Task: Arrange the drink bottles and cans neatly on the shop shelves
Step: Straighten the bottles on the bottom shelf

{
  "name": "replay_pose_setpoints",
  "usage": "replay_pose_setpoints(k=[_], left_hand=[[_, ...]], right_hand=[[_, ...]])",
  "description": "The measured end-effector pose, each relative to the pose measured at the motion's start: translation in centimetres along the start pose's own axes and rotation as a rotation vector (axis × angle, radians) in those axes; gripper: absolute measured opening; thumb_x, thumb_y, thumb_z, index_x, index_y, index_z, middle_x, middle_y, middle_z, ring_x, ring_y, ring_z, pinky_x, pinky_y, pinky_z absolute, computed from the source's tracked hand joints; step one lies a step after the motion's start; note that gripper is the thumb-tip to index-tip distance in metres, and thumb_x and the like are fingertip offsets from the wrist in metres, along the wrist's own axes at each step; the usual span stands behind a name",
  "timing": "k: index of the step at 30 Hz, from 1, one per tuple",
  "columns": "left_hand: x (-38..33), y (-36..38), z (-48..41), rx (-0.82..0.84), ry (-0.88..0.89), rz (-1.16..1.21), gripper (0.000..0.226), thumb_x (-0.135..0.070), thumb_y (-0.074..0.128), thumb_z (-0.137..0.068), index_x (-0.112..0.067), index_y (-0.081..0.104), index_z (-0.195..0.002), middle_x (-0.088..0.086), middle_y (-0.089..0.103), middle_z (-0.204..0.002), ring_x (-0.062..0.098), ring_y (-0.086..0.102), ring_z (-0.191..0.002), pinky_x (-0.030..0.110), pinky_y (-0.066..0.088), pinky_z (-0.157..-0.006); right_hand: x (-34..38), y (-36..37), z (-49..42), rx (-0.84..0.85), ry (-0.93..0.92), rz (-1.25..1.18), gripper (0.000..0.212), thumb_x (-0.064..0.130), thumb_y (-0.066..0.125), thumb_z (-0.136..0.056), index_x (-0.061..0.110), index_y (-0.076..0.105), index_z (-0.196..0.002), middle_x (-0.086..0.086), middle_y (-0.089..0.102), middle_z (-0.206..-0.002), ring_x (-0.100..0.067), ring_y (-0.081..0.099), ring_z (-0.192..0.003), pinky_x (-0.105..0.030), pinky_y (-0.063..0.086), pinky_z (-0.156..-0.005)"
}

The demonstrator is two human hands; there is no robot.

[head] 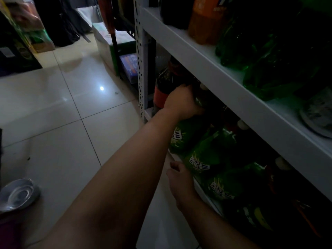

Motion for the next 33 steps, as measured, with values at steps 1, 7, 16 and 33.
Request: replay_pose_setpoints(k=[1,7,16,33], left_hand=[[0.2,-0.2,0.1,0.037,0.003,0.063,0.075,-0.045,0.081,-0.064,-0.016,0.055,-0.128,0.007,0.059,-0.125,0.024,0.057,-0.112,0.033,0.049,-0.091],[1.2,0.3,0.5,0.229,-0.013,0.288,0.102,-0.044,0.089,-0.053,-0.019,0.041,-0.139,-0.001,0.05,-0.137,0.017,0.048,-0.124,0.024,0.04,-0.098],[5.3,4.0,3.0,0.345,-0.218,0.426,0.125,-0.043,0.091,-0.046,-0.035,0.017,-0.146,-0.001,0.046,-0.139,0.022,0.043,-0.129,0.035,0.041,-0.104],[9.4,2.9,4.3,0.455,-0.531,0.731,0.046,-0.025,0.072,-0.067,-0.026,0.061,-0.112,-0.002,0.063,-0.105,0.015,0.061,-0.096,0.026,0.055,-0.07]], right_hand=[[-0.1,-0.1,-0.1,0.001,0.002,0.001,0.032,0.017,0.055,-0.085,0.033,0.056,-0.112,0.012,0.057,-0.113,0.007,0.052,-0.079,-0.013,0.04,-0.056],[-0.1,-1.2,-1.0,-0.038,0.006,0.039,0.032,0.018,0.055,-0.084,0.031,0.057,-0.114,0.016,0.059,-0.093,-0.003,0.057,-0.072,-0.02,0.047,-0.058],[-2.5,-1.7,-2.1,0.066,0.144,0.165,0.061,0.022,0.055,-0.087,0.024,0.034,-0.145,-0.002,0.042,-0.141,-0.02,0.047,-0.111,-0.029,0.04,-0.085],[-1.7,-0.8,-1.9,0.041,0.01,0.224,0.036,0.013,0.057,-0.086,0.017,0.059,-0.122,-0.003,0.059,-0.12,-0.019,0.059,-0.099,-0.031,0.049,-0.088]])
Point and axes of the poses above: each hand's wrist, its own z-axis away from the middle knuckle, its own y-axis out of the palm, x = y × z, the point moved 3 cm from there along -z, towards the middle knuckle
